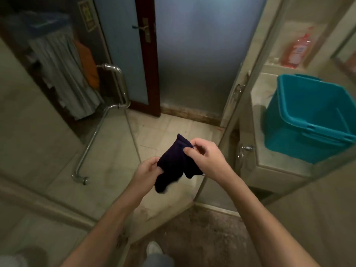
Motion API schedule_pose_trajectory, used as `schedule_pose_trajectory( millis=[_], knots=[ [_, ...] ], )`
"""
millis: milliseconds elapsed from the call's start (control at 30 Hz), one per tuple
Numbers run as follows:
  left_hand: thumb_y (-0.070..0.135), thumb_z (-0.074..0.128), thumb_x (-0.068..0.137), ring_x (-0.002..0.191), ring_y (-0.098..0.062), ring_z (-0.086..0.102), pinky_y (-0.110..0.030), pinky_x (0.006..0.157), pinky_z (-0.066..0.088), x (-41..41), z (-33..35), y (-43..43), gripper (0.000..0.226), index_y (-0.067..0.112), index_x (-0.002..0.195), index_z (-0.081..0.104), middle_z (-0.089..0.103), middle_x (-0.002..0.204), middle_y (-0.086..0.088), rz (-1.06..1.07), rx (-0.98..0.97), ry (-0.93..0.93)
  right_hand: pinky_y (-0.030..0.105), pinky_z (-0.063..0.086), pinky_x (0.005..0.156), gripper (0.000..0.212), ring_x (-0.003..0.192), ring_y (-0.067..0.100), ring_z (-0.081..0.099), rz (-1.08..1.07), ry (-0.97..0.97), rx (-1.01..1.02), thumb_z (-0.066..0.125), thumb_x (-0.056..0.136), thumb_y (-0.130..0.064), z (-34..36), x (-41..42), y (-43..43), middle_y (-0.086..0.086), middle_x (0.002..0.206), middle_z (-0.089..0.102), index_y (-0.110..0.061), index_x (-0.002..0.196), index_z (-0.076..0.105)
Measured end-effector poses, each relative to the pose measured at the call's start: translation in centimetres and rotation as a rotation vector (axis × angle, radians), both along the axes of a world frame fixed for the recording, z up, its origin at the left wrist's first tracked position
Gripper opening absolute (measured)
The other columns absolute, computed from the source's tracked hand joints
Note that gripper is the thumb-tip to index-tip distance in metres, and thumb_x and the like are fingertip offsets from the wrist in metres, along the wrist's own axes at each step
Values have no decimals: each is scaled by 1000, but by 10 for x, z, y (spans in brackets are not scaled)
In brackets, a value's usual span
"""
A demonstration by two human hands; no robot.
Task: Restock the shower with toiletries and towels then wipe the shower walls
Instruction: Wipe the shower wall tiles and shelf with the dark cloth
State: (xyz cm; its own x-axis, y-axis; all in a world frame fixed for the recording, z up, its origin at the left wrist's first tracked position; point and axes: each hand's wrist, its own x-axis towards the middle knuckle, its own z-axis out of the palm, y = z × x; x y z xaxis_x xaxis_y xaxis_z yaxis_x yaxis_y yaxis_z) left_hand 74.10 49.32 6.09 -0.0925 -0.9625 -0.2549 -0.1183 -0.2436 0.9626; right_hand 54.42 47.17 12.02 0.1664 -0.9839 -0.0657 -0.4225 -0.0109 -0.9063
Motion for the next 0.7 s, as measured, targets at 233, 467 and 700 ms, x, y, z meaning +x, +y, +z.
schedule_pose_trajectory(
  millis=[233, 467, 700],
  knots=[
    [12, 60, 95, 93, -18, 73, -31, 82, 58, 39, 32, -108, 15, 13, 105, 72, 76, 97, -4, 73, -59, 61, 39, 50, 77, 20, 82, 21, 64, -126, -163, 30, 50, 97, -19, 15, 44, -108, 8, 85, 67, -9, 91, 66],
    [25, 64, 97, 92, -17, 73, -41, 86, 60, 41, 45, -198, 11, 17, 101, 71, 76, 95, -2, 47, -205, -16, 38, 56, 78, 18, 86, 16, 68, -206, -21, -98, 51, 101, -23, 20, 55, -203, -1, 90, 70, -18, 95, 67],
    [35, 53, 102, 85, -25, 72, -48, 76, 57, 37, 29, -304, 24, 16, 96, 67, 72, 91, -9, 53, -175, -129, 44, 60, 77, 19, 83, 15, 67, -219, 143, -134, 49, 102, -36, -2, 47, -309, -4, 88, 68, -25, 96, 63]
  ],
)
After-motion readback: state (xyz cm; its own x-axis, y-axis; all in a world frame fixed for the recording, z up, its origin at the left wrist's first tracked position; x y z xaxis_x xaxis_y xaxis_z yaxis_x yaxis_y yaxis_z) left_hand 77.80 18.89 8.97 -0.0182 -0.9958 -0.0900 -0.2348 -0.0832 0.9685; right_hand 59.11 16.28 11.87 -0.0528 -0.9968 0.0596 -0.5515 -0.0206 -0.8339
